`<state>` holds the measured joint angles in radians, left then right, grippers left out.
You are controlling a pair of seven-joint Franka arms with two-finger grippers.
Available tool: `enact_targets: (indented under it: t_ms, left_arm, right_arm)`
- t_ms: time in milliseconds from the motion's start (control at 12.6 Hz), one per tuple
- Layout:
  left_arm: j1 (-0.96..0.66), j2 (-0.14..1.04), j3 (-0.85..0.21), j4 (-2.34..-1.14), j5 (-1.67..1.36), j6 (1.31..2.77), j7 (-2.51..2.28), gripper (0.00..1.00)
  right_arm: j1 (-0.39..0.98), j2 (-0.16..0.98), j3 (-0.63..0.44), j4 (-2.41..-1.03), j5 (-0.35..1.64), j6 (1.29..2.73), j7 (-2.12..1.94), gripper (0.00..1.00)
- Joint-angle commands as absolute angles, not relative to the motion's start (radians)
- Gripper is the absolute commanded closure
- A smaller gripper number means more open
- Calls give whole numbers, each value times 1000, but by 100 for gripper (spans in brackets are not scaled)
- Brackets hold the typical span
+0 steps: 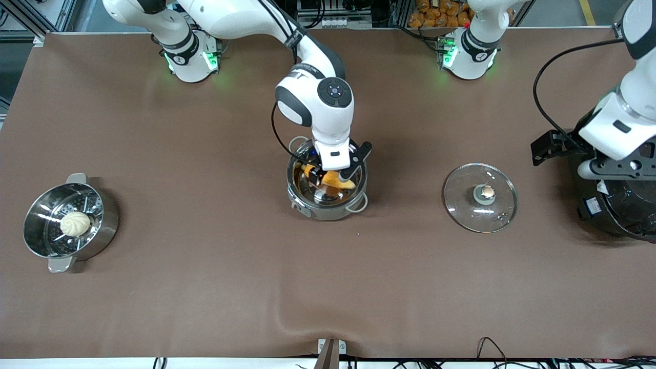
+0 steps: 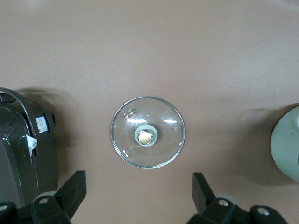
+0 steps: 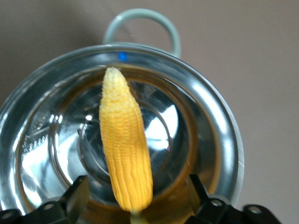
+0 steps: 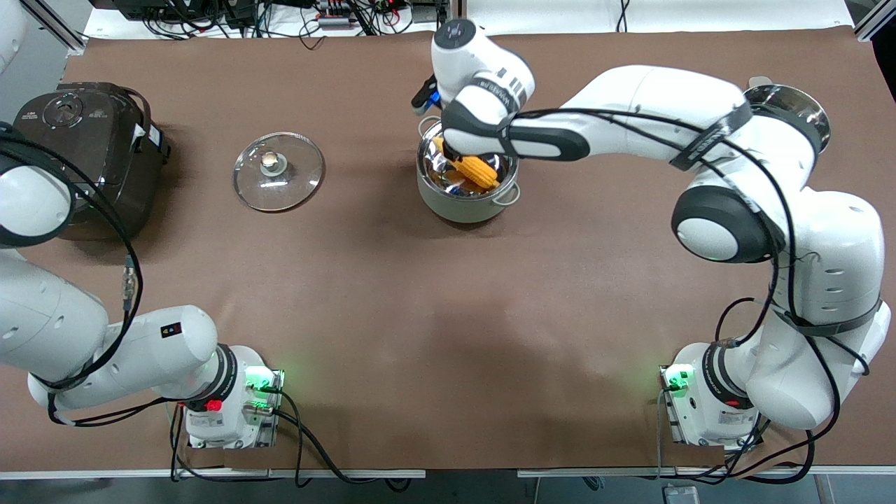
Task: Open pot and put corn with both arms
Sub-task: 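Release the corn into the pot and raise the right gripper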
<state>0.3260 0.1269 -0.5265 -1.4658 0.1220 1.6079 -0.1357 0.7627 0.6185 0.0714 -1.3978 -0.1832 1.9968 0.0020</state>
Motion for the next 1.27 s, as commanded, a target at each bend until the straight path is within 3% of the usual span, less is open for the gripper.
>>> enact_targets:
  t_ms: [0,238,795,954,1192]
  left_arm:
    - [336,106,-526,-1470,138,1594,-137,0]
    - [316,94,-511,-1466,123,1595,-123,0]
    - [-60,23,-134,-1494,112,1563,-115,0]
    - [-52,29,-135,-1488,109,1562,-114,0]
    - [-40,23,-127,-1489,56,1549,-124,0]
  right_arm:
    - [704,513,78,-1413,-158,1889,43,0]
    - [574,439,78,-1413,-123,1842,35,0]
    - [219,404,78,-1428,-135,1684,28,0]
    - [116,370,75,-1462,-137,1669,-43,0]
    - [28,208,75,-1593,-137,1684,-113,0]
